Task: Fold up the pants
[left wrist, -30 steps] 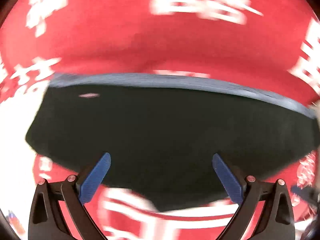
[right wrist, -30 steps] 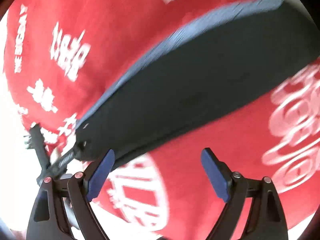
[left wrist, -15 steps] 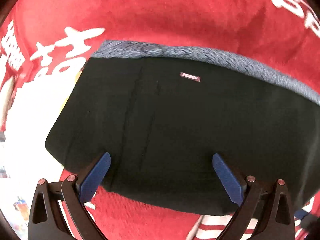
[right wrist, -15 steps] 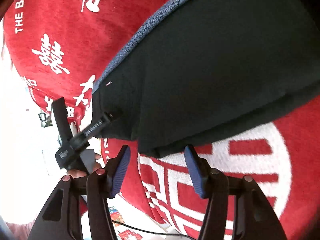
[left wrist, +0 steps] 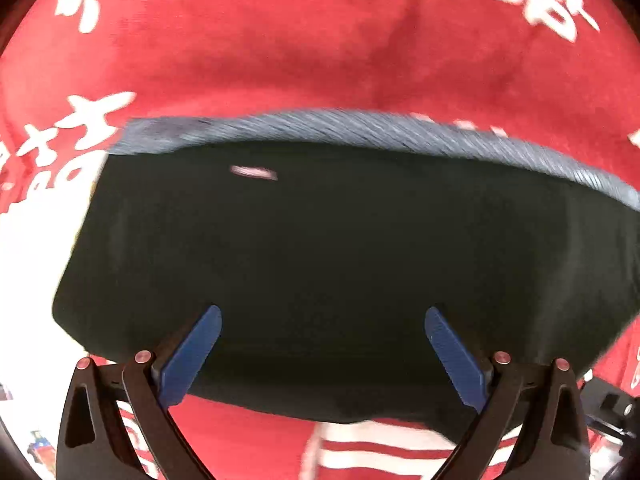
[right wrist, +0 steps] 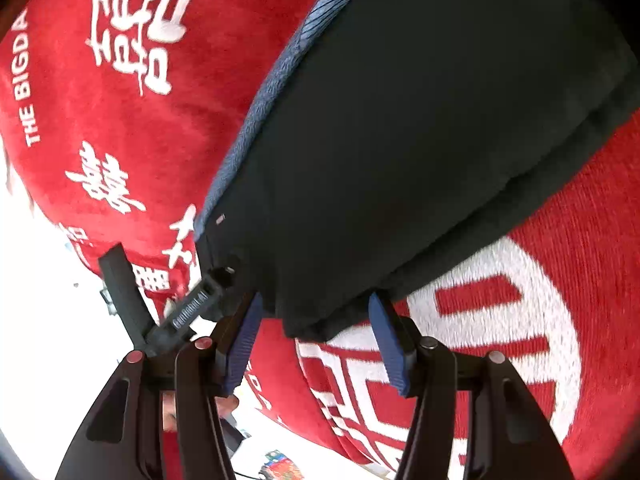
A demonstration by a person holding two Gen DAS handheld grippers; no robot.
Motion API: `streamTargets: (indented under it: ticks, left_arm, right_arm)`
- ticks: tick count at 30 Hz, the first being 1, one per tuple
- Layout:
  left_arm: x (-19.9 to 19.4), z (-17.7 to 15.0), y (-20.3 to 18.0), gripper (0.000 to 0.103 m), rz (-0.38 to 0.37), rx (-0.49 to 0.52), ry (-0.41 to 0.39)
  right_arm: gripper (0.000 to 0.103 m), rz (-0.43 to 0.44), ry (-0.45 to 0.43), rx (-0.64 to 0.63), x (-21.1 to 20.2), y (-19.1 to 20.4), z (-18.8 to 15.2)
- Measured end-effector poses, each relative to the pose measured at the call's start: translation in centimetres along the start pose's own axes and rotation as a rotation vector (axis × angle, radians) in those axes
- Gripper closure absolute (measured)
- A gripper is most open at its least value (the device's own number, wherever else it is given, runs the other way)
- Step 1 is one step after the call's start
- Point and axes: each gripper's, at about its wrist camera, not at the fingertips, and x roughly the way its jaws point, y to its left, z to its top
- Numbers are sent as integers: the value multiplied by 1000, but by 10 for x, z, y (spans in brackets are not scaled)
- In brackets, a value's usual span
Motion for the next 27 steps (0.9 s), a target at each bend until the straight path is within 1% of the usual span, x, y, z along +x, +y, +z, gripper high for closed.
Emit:
streamTargets:
  ticks: [3,4,5,7,8,9,10,11,13,15,16,18,19,20,21,23,24,25,27]
  left_arm:
    - [12,-9,-15,1,-5,40,34]
    - [12,-12,-17,1,4,44,25]
    - [12,-13,-17,1,3,41,8]
    - [13,-11,-14,1,-9,23,23]
    - [13,-8,-12,1,-11,13,33]
    - [12,-4,-12,1,-12,5,38]
    - [10,0,-12,1,-12,4,35]
    - [7,4,-13,1,-11,8,29]
    - [0,6,-21,1,-9,39,25]
    - [-5,1,-27,1,0,78,17]
    - [-8,-7,-36,1,13,102,13]
    - [-2,-21,-40,1,38,137,25]
    - [6,-27,-37,0,49,136,38]
    - [5,-32,-34,0,40,112,13]
    - [5,-34,-31,0,28,93,1]
    - [6,-31,-26,0,7,85,9]
    - [5,-30,-24,0,9,80,17]
    - [4,-28,-19,0,27,66,23]
    - [0,-19,-10,0,51,26,24]
  right_arm:
    - [43,11,-30,-2,-6,2,2]
    - [43,17,-40,8,-8,0,3]
    - [43,22,-45,21,-8,-3,4]
    - [43,31,-59,64,-6,-8,8]
    - [47,40,-65,95,-4,-12,12]
    - [53,37,-67,118,-3,-12,15]
    - [84,9,-60,140,-2,-12,19]
    - [95,-34,-57,154,-4,-12,23]
    - [95,-15,-62,136,-12,-5,24]
    - [95,-54,-74,13,-24,16,16]
    - [95,-72,-73,-32,-28,24,10]
    - [95,-118,-55,-72,-25,23,0]
    - [95,-155,-45,-73,-20,16,-3]
    - [95,-190,-36,-57,-12,3,-5]
    - [95,-183,-35,-43,-9,-4,-5]
    - [96,-120,-47,-12,-12,-13,-6]
    - [92,-102,-39,-12,-16,-13,-6]
    - [88,-107,-30,-14,-19,-13,-6]
    - [73,-150,-12,-39,-35,-13,-8]
